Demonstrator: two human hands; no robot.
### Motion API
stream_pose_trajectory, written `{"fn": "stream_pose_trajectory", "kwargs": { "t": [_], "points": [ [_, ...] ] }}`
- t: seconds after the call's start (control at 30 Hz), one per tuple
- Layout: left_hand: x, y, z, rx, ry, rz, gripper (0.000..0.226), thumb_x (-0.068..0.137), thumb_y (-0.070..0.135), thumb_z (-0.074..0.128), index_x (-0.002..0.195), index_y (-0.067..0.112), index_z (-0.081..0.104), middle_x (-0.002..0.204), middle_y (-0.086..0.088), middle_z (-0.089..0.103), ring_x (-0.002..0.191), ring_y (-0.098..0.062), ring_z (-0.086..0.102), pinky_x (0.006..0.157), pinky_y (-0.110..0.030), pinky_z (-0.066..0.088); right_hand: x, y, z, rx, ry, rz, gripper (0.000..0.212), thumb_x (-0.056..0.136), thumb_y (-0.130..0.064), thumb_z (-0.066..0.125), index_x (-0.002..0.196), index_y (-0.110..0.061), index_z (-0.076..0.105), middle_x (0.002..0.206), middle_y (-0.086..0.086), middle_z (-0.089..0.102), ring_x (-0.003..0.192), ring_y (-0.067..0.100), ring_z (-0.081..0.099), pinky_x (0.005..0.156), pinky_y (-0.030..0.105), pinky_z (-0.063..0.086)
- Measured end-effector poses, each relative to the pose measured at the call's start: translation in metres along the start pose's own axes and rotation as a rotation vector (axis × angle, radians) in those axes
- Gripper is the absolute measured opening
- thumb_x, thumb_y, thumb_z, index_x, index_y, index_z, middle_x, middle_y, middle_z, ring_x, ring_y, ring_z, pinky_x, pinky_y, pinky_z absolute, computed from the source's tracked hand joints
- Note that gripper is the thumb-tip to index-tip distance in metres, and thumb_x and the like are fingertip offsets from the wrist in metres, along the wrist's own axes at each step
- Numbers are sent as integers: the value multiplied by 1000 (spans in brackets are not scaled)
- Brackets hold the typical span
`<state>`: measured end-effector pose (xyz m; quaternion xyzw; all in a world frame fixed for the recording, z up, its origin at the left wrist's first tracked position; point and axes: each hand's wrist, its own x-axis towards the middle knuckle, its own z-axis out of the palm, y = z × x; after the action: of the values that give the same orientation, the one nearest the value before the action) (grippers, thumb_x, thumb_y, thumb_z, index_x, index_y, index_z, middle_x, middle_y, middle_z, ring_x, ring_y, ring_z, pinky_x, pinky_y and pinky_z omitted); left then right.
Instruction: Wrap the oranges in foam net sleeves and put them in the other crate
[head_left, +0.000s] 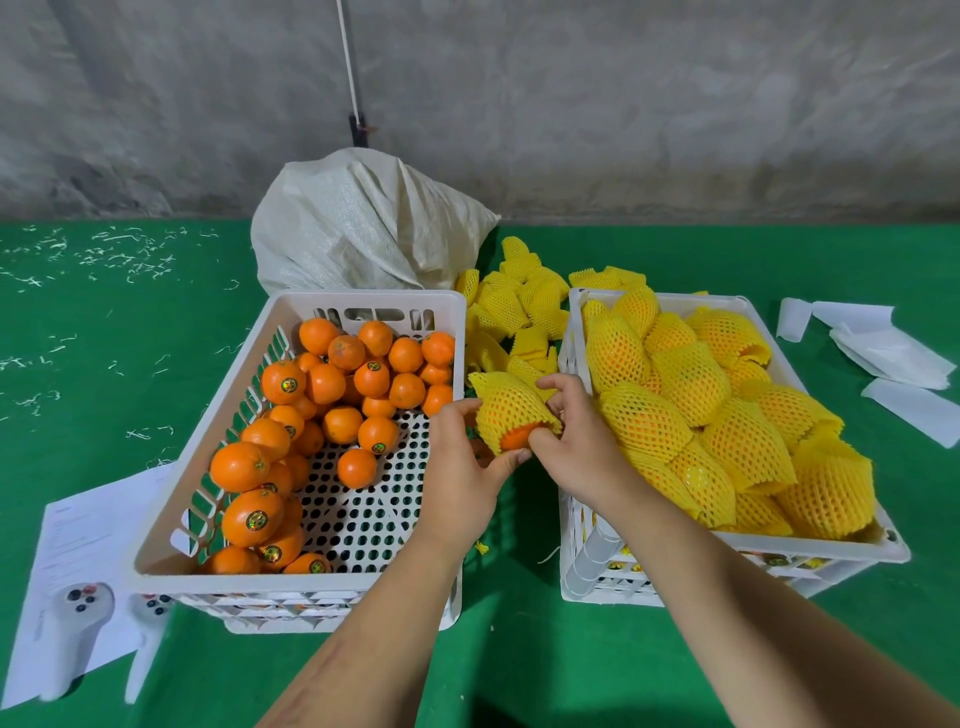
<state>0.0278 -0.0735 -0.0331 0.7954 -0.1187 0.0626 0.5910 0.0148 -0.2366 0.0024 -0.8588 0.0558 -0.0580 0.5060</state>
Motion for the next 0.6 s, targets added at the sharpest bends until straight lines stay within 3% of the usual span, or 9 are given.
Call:
{"fn": "stream_pose_trajectory", "kwargs": {
  "t": [0.07,0.13,0.2,0.3,0.37,0.43,0.53,0.6],
  "points": [
    [1,-5,0,8,-24,5,71,84,23,90,137,28,43,135,3,44,122,-10,55,88,-13,52,2,5,-1,-84,-25,-30,63,82,-31,54,143,-41,41,122,-9,54,111,7,56,88,33,52],
    [2,-8,0,6,-45,-2,73,86,11,87,142,25,43,138,2,43,128,-15,54,94,-24,57,3,7,-1,-182,-60,-58,71,80,-38,53,150,-40,38,137,-7,44,128,18,46,105,42,46],
    [2,-9,-2,-40,-54,-7,71,88,2,80,143,29,45,139,4,44,126,-12,56,96,-29,58,2,5,0,-216,-86,-62,81,72,-53,54,149,-47,30,129,-16,31,123,11,39,104,37,44],
    [-3,-8,-5,-103,-21,14,62,94,3,69,145,33,51,136,9,49,122,-2,56,95,-17,51,1,5,3,-213,-83,-106,87,66,-60,60,145,-45,28,122,-23,22,117,1,32,101,33,45],
    [-6,-6,-5,-139,46,-2,53,97,11,61,145,33,57,132,16,54,121,3,56,96,-11,47,1,5,2,-168,-80,-90,86,67,-62,64,144,-44,31,125,-20,35,118,2,41,97,32,48],
    [-7,-5,-5,-175,104,-46,44,102,14,57,142,31,62,128,21,60,123,0,58,101,-18,49,0,5,1,-142,-78,-56,81,67,-64,67,138,-49,31,116,-26,48,110,9,54,86,30,52],
    [-9,-3,-5,-197,100,-60,36,104,9,59,135,27,67,125,8,67,117,-11,64,102,-37,55,1,5,3,-161,-7,-28,82,63,-66,70,132,-44,31,120,-7,50,112,21,56,89,43,55],
    [-10,1,-5,-177,69,3,36,103,9,62,130,32,66,120,6,67,110,-16,66,96,-39,57,3,4,3,-111,48,-20,83,61,-64,74,127,-39,30,124,2,47,112,25,56,91,49,54]
  ]
}}
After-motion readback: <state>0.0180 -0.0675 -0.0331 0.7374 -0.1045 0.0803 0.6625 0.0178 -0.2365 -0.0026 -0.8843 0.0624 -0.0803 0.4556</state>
